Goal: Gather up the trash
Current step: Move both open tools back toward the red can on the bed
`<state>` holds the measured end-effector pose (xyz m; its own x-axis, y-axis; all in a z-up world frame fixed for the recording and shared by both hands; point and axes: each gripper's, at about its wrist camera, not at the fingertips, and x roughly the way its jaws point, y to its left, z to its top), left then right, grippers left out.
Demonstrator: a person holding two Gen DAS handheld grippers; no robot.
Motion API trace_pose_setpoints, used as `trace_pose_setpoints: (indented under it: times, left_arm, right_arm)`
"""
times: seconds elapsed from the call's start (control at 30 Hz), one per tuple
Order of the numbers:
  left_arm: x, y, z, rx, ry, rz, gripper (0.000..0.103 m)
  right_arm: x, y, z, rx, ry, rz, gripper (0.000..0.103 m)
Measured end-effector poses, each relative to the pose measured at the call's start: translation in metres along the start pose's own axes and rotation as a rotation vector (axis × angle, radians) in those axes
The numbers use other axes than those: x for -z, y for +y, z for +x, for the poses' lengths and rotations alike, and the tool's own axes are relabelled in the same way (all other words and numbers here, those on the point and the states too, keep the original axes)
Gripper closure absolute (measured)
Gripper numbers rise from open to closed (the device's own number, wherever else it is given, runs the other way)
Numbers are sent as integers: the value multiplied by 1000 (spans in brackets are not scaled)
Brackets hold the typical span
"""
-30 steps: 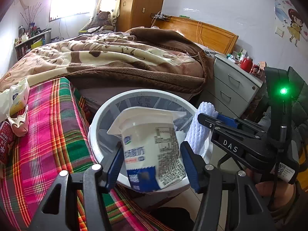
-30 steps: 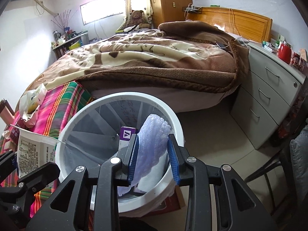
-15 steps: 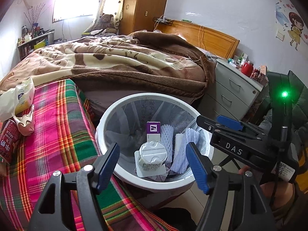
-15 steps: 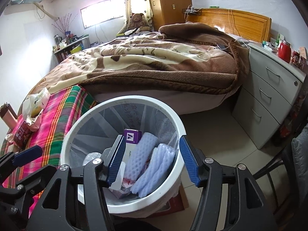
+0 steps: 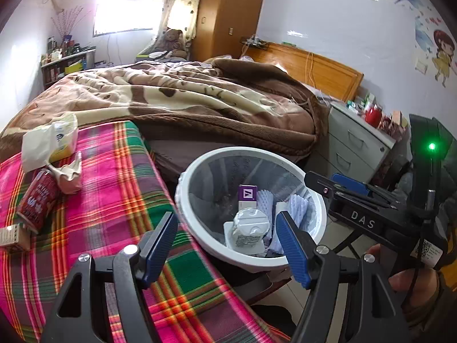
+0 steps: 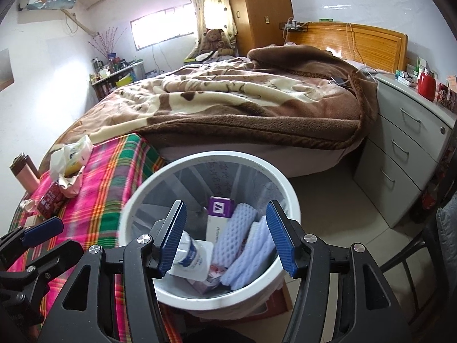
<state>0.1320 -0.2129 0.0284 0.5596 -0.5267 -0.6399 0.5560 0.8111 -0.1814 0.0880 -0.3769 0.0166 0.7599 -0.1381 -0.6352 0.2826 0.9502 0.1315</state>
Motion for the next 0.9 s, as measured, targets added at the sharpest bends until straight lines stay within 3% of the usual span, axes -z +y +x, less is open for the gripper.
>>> trace_pose_setpoints:
  times: [0.53,0.9]
  left_arm:
    - [9,53,-33,-81,-52,-68,30]
    - [20,110,-50,-169,-59,-146,29]
  right_arm:
    - [7,50,0,-91,-13,-43,43]
    - [9,90,9,-155,-5,-95,43]
